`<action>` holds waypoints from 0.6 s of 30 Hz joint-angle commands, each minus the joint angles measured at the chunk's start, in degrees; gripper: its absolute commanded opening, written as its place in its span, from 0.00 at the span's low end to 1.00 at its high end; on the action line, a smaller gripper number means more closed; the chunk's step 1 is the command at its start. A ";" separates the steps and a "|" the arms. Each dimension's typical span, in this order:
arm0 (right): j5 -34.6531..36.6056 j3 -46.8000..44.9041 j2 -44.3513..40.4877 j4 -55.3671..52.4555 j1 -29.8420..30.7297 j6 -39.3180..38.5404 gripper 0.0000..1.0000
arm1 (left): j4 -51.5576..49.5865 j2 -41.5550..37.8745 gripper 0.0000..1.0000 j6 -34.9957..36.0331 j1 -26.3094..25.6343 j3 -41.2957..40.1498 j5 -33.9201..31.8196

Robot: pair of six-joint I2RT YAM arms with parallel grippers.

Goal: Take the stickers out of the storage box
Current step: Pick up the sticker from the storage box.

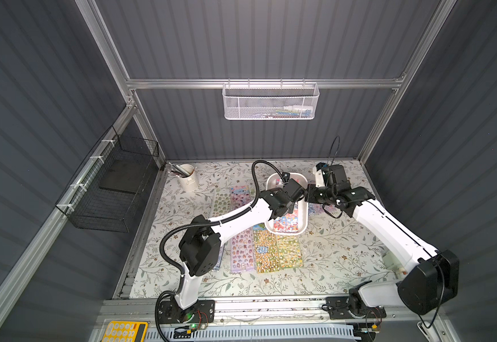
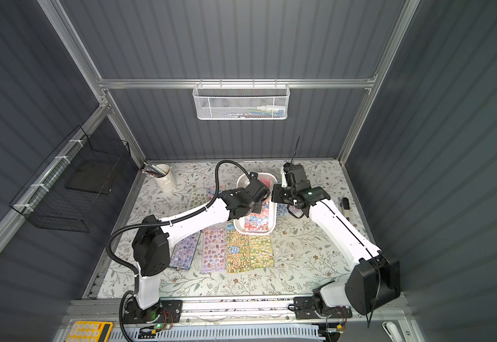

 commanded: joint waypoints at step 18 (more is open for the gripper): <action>-6.81 -2.59 -5.50 5.14 -1.21 2.29 0.00 | 3.07 1.99 0.57 1.18 -0.70 2.36 4.23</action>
